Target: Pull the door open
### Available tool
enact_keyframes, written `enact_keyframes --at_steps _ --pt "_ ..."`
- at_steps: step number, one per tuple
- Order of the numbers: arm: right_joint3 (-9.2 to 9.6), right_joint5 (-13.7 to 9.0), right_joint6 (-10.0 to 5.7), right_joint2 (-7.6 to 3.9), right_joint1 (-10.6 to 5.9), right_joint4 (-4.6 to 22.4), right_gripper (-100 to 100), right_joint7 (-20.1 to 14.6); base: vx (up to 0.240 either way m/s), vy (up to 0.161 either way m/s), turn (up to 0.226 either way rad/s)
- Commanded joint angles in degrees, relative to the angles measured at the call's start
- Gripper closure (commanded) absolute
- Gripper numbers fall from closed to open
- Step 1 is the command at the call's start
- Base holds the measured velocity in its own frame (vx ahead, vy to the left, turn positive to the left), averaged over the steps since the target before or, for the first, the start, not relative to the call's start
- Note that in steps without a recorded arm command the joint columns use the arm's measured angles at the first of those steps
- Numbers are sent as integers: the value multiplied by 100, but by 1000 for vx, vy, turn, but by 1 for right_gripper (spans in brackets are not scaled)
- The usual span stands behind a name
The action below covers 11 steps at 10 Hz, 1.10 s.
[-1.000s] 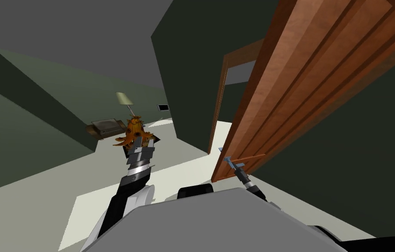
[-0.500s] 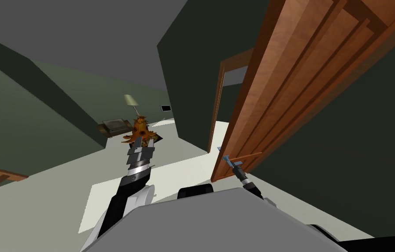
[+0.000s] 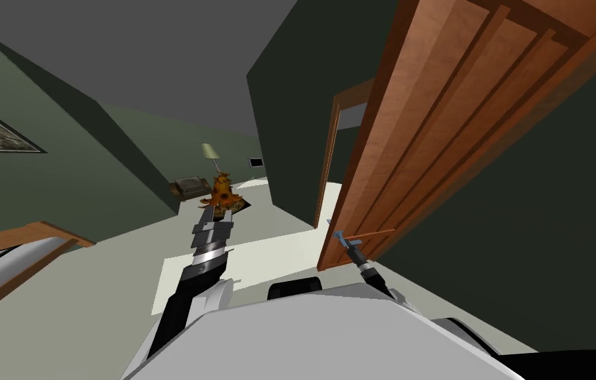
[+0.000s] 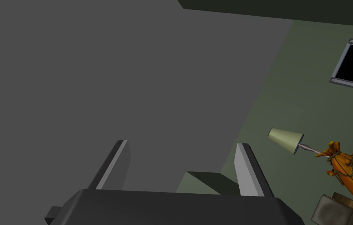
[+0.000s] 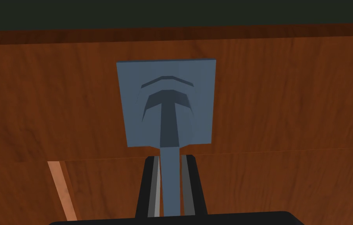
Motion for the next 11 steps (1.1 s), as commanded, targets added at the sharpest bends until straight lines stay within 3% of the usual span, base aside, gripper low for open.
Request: enact_keyframes --at_steps 1,2,3,4,5,9,11 --pt "72 -71 171 35 -37 -79 100 35 -114 -47 76" --pt "72 -71 171 35 -37 -79 100 35 -94 -32 59" --pt "158 -173 300 67 -157 -76 100 101 -132 -32 127" --pt "158 -173 300 67 -157 86 100 101 -139 -68 92" --pt "158 -173 300 67 -157 -76 100 101 -80 -39 0" --pt "369 -427 621 148 -454 -67 100 263 -168 -76 124" --pt "369 -427 621 148 -454 -67 100 263 -101 -25 16"
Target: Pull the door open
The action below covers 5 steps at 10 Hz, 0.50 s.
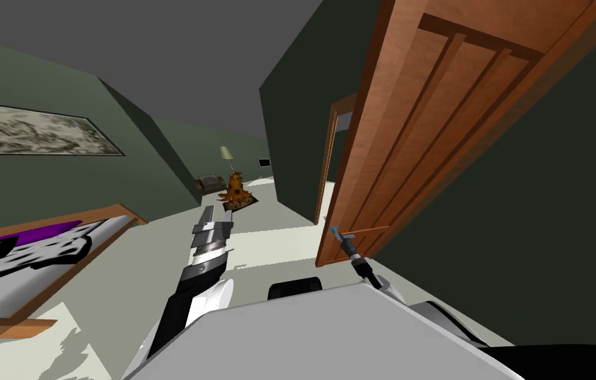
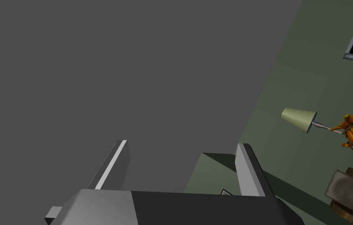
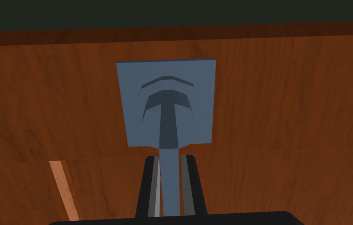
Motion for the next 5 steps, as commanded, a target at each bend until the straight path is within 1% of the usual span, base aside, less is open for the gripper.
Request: enact_keyframes --at_steps 1,2,3,4,5 --pt "96 -105 64 39 -160 93 100 67 -140 -72 100" --pt "116 -130 95 46 -188 94 100 83 -174 -108 132" --pt "116 -130 95 46 -188 94 100 83 -101 -50 55" --pt "116 -130 95 46 -188 94 100 83 -31 11 -18" --pt "192 -221 211 75 -295 97 100 141 -107 -51 66"
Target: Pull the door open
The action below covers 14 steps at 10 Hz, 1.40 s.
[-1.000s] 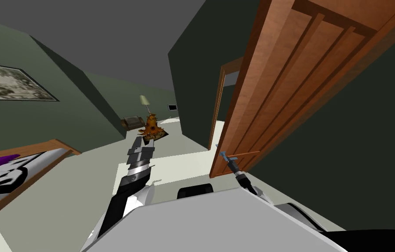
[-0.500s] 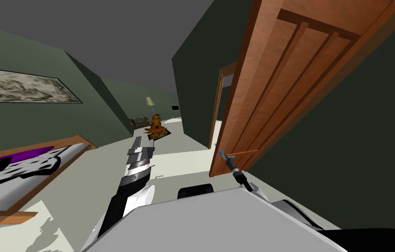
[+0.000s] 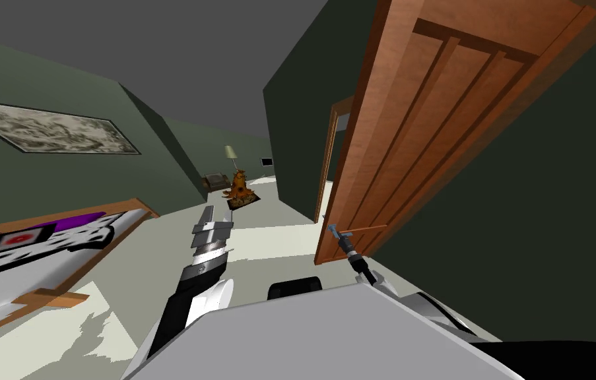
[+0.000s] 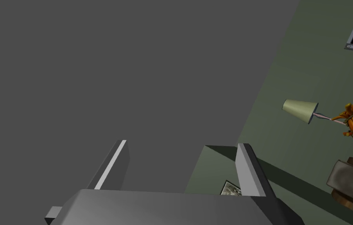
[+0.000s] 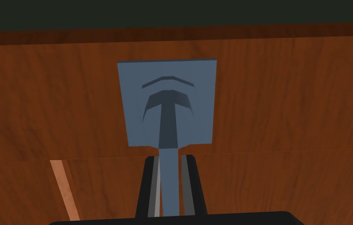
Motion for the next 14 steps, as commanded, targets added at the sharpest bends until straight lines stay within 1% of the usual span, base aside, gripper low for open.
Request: enact_keyframes --at_steps 1,2,3,5,7,10,14 --pt "62 -68 112 26 -58 -53 100 50 -158 -105 136" --pt "36 -46 51 14 -64 4 100 30 -60 -44 56" --pt "56 -62 82 37 -100 22 100 56 -109 -37 129" --pt "67 -82 94 50 -130 47 100 79 -189 -29 120" --pt "84 -117 114 72 -181 88 100 115 -233 -96 191" --pt "98 -147 131 90 -223 120 100 144 -132 -75 124" --pt "135 -226 172 131 -331 195 100 209 -168 -102 169"
